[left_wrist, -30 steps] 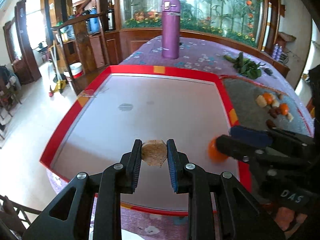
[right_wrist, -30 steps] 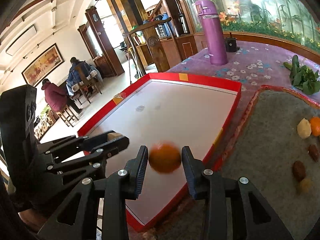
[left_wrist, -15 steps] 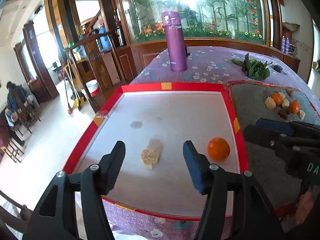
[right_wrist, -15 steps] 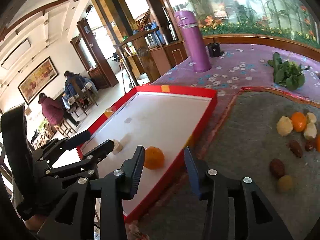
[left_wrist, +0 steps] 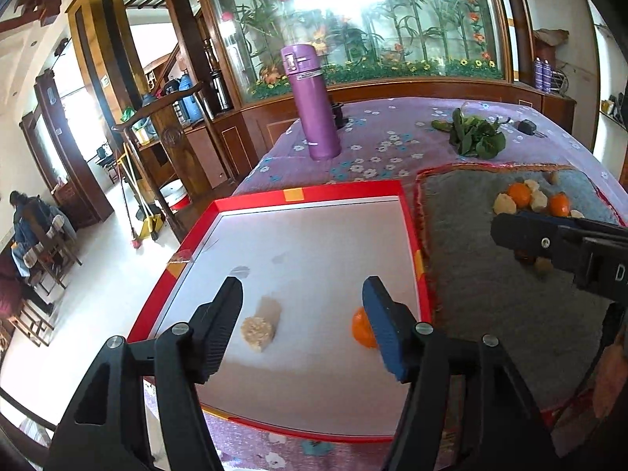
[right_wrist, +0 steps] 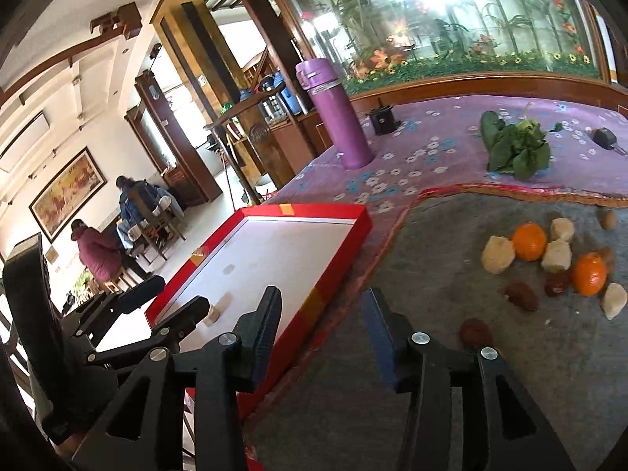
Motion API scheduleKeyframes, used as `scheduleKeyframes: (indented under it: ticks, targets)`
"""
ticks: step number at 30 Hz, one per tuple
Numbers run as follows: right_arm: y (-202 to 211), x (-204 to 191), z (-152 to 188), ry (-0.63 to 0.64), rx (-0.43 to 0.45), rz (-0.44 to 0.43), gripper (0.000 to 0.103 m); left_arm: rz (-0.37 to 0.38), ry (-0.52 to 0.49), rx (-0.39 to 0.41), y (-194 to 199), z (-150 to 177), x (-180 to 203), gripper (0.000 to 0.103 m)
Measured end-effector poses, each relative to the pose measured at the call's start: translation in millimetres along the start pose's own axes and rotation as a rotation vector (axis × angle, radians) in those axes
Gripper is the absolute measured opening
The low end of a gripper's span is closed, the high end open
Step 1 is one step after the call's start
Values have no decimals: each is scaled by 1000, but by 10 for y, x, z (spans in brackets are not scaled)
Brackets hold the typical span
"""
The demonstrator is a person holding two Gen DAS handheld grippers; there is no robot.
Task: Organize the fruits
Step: 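Grasp a brown kiwi with the right gripper while the left gripper returns to the mat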
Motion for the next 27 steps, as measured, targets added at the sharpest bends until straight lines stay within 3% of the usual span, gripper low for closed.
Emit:
scheduleKeyframes:
  ticks: [18, 21, 27]
  targets:
    - [384, 593, 35, -60, 25, 86, 48, 32, -91, -7, 9, -78, 463, 63]
    - [429, 738, 107, -27, -24, 131, 57, 54, -140, -6, 6, -62, 647, 63]
    - [388, 969, 286, 15, -136, 192, 57, 111, -191, -36, -55, -46, 952, 63]
Point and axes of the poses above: each gripper's, at about its wrist camera, not at the fingertips, and y roughly against the way its jaws point, x to its right, z to its underside, the point moved 8 cm from there along -y, roughly the way its jaws point, and after that the axes turned 4 degrees about -z, right-handed, at the moved point
